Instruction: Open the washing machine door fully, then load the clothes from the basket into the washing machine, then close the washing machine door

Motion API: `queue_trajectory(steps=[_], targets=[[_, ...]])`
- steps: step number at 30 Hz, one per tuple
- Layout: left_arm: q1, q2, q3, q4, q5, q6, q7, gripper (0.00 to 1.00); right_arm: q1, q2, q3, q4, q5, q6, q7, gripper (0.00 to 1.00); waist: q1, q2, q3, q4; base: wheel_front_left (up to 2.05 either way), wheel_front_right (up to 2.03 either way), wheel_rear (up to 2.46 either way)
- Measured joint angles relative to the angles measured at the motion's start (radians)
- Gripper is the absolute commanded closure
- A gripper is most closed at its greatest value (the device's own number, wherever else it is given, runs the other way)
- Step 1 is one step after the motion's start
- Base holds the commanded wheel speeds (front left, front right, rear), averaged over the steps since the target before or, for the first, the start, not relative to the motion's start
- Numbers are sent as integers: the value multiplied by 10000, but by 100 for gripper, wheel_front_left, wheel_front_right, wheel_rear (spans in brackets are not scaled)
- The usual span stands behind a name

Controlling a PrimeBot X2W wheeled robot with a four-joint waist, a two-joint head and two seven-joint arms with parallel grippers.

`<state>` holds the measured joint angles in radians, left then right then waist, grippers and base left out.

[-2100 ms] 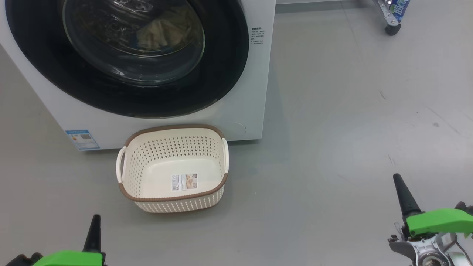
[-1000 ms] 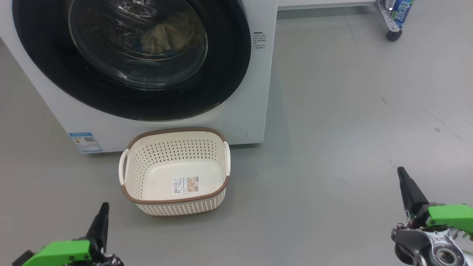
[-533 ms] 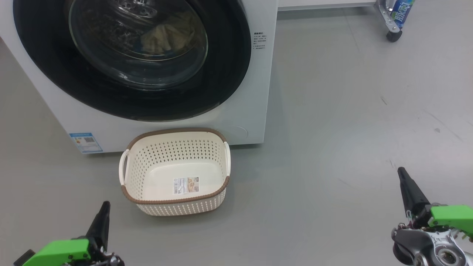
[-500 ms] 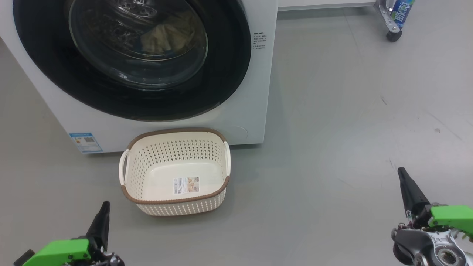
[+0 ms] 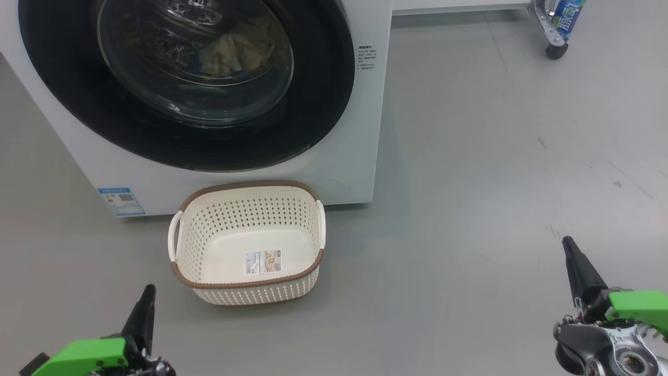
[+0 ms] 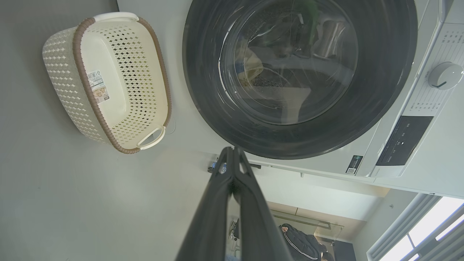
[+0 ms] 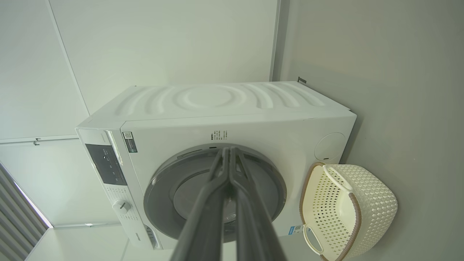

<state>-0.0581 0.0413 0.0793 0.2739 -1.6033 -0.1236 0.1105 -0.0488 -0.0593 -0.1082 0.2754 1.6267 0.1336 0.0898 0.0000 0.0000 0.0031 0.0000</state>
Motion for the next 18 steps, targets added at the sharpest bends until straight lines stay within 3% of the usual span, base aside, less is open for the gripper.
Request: queue_trajectory(steps=[18], targets=[[0,-2,0,0,0,0,0,100,0,38,-56,2,-2,0,31,100,0,0,0,0,0,0,0]])
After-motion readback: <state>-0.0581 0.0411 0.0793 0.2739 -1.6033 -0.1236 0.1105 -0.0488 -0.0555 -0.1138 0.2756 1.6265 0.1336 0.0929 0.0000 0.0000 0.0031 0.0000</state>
